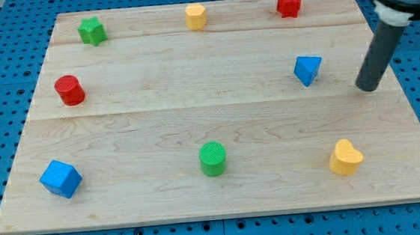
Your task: Point at the blue triangle
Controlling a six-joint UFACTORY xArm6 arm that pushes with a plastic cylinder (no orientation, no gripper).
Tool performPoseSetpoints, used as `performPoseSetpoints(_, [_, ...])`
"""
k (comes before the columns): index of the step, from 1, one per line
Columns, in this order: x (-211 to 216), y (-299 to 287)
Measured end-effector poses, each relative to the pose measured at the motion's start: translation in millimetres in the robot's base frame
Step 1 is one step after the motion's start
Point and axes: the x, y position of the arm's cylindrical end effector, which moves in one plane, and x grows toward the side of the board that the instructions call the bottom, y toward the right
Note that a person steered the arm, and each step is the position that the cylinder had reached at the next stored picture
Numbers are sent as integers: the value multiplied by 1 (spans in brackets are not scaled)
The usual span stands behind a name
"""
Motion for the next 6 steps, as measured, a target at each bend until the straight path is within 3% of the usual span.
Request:
performPoseSetpoints(2, [19, 42])
performPoseSetpoints(4, [-33, -11])
performPoseSetpoints(6, [-38, -45])
